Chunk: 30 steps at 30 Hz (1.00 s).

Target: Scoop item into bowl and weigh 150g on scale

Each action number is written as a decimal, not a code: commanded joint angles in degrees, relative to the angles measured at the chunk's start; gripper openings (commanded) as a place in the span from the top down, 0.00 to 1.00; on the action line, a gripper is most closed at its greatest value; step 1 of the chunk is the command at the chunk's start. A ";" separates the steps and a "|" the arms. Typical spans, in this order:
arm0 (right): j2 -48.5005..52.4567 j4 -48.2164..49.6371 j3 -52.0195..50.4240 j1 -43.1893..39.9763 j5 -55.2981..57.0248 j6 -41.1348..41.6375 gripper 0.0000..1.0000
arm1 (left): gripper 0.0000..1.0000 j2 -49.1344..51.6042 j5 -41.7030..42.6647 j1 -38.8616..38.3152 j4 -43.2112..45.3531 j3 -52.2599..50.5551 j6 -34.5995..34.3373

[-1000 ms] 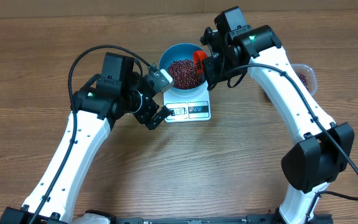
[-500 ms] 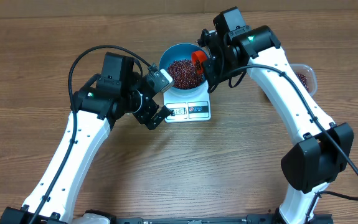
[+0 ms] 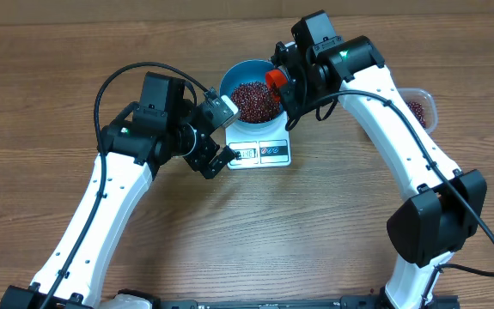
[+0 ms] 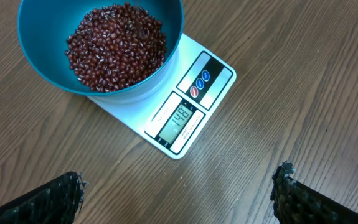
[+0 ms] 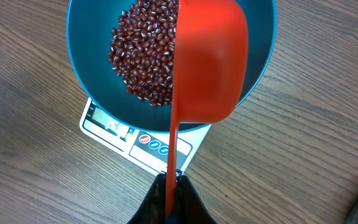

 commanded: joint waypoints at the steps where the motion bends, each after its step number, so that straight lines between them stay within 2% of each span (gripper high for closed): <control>1: -2.62 0.48 2.01 0.26 -1.86 -0.70 0.96 | 0.00 0.22 0.20 0.09 0.02 -0.26 -0.81; 18: -2.62 -1.05 2.01 -12.76 -31.54 -0.72 0.96 | 0.00 0.22 0.20 0.09 0.02 -0.26 -0.81; 30: -2.62 -4.11 2.01 -17.90 -36.59 -1.14 0.96 | 0.00 0.22 0.20 0.09 0.00 -0.26 -0.81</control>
